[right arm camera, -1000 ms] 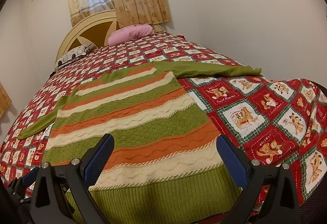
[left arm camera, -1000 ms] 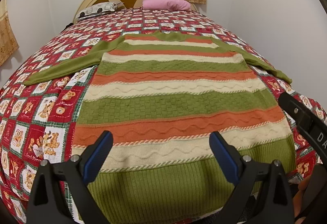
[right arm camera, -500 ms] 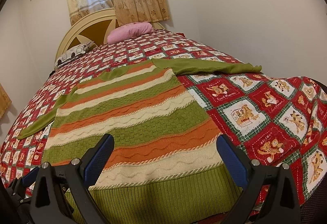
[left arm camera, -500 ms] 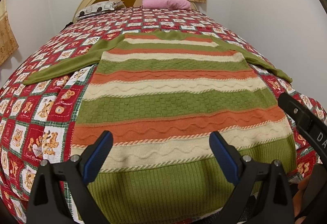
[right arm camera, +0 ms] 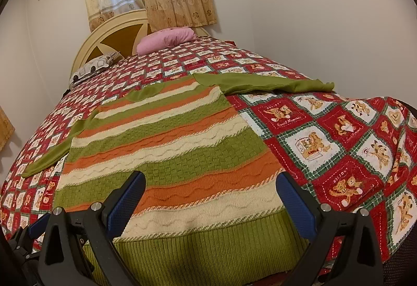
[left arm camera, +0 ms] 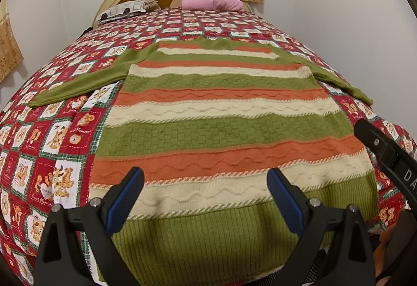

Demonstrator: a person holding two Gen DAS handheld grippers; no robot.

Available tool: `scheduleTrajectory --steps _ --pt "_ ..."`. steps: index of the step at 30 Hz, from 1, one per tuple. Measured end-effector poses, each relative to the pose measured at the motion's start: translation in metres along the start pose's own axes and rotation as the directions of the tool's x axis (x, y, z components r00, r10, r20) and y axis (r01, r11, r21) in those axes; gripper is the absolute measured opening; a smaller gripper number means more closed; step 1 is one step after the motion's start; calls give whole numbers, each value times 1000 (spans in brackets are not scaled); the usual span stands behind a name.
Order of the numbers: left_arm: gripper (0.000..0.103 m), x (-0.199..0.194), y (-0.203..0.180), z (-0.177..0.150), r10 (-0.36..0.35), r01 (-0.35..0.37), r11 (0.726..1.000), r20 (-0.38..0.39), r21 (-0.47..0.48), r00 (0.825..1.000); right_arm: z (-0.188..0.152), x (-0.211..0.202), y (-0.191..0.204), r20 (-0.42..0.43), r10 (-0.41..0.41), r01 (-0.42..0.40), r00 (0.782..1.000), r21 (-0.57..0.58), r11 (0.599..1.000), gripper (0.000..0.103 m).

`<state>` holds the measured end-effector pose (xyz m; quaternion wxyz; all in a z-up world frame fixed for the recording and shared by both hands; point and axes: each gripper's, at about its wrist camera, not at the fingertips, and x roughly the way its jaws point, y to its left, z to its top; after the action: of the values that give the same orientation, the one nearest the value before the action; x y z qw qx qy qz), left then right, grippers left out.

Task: Fold small clothes

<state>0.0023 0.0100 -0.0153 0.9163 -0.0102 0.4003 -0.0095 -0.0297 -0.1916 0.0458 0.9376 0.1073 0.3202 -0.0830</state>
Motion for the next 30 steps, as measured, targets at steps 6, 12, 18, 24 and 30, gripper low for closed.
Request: scheduleTrajectory --steps 6,12,18,24,30 --pt "97 0 0 -1 0 0 1000 -1 0 1000 0 1 0 1 0 0 1000 -3 1000 100" --pt "97 1 -1 -1 -1 1 1000 -3 -1 1000 -3 3 1 -4 -1 1 1000 -4 1000 100" --pt "97 5 -2 -1 -4 4 1000 -15 -3 1000 -4 6 2 -21 -3 3 1000 -7 1000 100" --pt "97 13 0 5 3 -3 1000 -30 -10 1000 -3 14 -5 -38 -20 20 999 5 1000 100" --pt "97 18 10 26 9 -10 1000 28 23 1000 7 24 -22 -8 -33 33 999 19 999 100"
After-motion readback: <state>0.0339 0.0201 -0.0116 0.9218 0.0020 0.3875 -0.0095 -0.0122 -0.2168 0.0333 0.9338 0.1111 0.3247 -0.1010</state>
